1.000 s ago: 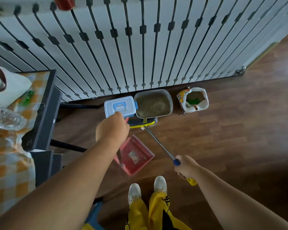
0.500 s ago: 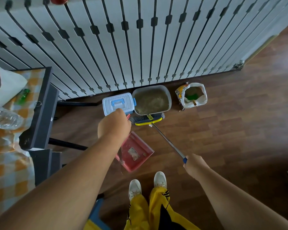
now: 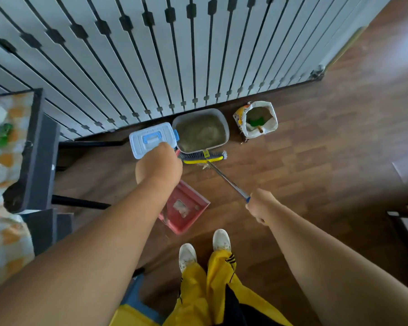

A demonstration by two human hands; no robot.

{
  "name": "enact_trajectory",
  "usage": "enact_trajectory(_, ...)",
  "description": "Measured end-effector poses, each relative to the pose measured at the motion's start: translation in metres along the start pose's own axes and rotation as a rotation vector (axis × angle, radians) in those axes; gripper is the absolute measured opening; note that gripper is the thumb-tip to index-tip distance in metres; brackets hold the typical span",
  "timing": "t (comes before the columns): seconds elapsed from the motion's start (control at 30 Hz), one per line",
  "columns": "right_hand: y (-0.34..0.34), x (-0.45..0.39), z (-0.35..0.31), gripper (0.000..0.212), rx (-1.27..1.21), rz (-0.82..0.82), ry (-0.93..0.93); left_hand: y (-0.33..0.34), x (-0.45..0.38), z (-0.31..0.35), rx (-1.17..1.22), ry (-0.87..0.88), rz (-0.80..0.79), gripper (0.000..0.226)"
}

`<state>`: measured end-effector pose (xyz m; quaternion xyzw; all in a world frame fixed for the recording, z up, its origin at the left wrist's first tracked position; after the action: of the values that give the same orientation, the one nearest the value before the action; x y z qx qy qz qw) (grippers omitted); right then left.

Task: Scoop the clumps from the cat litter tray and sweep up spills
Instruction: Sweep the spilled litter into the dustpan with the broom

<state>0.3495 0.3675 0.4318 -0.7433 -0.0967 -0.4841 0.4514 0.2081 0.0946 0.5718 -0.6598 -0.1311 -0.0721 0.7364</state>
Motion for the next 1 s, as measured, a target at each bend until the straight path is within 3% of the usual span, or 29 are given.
enact_trajectory(0.1, 0.022, 0.008, 0.025, 0.031, -0.008, -0.044, 0.115, -0.001, 0.002, -0.005, -0.008, 0.001, -0.002, 0.019)
enact_trajectory(0.3, 0.014, 0.047, 0.064, 0.029, -0.156, -0.101, 0.170, -0.002, 0.008, -0.009, 0.011, 0.006, -0.004, 0.021)
enact_trajectory(0.43, 0.000, 0.057, 0.064, 0.028, -0.197, -0.057, 0.161, -0.004, 0.008, -0.010, 0.012, 0.001, -0.007, 0.022)
enact_trajectory(0.67, 0.007, 0.025, 0.036, 0.036, 0.000, -0.038, 0.167, -0.004, 0.008, -0.010, 0.014, -0.001, -0.006, 0.022)
enact_trajectory(0.83, 0.003, 0.047, 0.054, 0.034, -0.195, -0.130, 0.185, -0.006, 0.009, -0.016, 0.023, 0.002, 0.004, 0.021)
enact_trajectory(1.0, -0.007, 0.058, 0.070, 0.029, -0.218, -0.017, 0.221, -0.005, 0.011, -0.013, 0.059, 0.003, -0.008, 0.016)
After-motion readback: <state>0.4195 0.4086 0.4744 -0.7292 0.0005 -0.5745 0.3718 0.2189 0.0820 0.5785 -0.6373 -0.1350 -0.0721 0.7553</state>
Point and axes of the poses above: each hand's wrist, its own x-axis away from the middle knuckle, its own y-axis out of the palm, z = x × y, the point moved 10 cm from there along -x, towards the middle knuckle, and after that the axes turned 2 degrees about -x, right-handed, at the moved point
